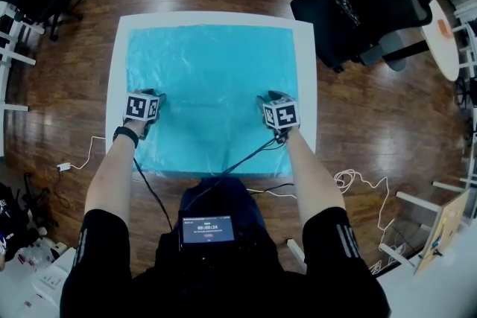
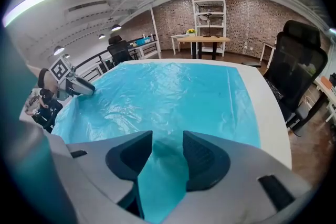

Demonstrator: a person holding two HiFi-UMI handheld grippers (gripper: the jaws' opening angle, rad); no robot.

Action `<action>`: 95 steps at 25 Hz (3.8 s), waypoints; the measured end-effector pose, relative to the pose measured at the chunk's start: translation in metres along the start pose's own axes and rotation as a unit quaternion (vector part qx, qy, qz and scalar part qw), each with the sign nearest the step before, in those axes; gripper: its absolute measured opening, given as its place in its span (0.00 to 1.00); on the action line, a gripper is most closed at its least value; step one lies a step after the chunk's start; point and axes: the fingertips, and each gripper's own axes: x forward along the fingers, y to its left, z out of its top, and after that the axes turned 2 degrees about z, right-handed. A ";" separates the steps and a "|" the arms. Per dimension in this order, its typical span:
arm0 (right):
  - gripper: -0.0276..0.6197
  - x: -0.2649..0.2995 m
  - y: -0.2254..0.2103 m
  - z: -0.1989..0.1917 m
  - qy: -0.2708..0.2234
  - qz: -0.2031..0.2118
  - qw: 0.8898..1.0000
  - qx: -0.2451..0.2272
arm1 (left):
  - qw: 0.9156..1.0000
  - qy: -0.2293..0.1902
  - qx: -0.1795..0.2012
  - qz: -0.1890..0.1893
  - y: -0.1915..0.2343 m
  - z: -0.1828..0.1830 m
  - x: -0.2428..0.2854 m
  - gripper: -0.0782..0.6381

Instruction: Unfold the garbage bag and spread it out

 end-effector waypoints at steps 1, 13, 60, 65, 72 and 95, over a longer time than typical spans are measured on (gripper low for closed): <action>0.38 0.001 -0.002 0.001 0.000 -0.002 1.000 0.000 | 1.000 -0.001 0.000 0.001 0.001 0.002 0.001 0.40; 0.37 0.012 -0.026 0.019 -0.002 -0.018 1.000 0.003 | 1.000 -0.014 -0.005 0.009 0.006 0.037 0.016 0.40; 0.38 -0.050 0.003 -0.062 -0.015 0.007 0.998 0.053 | 0.999 -0.014 -0.039 -0.020 0.008 -0.086 -0.050 0.40; 0.37 -0.046 -0.001 -0.080 -0.002 -0.007 0.997 0.071 | 0.999 -0.014 -0.039 -0.020 0.011 -0.092 -0.047 0.40; 0.37 -0.043 -0.003 -0.084 0.004 -0.020 0.998 0.051 | 0.999 -0.015 -0.035 -0.021 0.012 -0.093 -0.047 0.40; 0.19 -0.071 0.004 -0.037 -0.077 -0.060 0.994 0.044 | 0.998 -0.054 -0.017 -0.009 0.007 -0.054 -0.067 0.41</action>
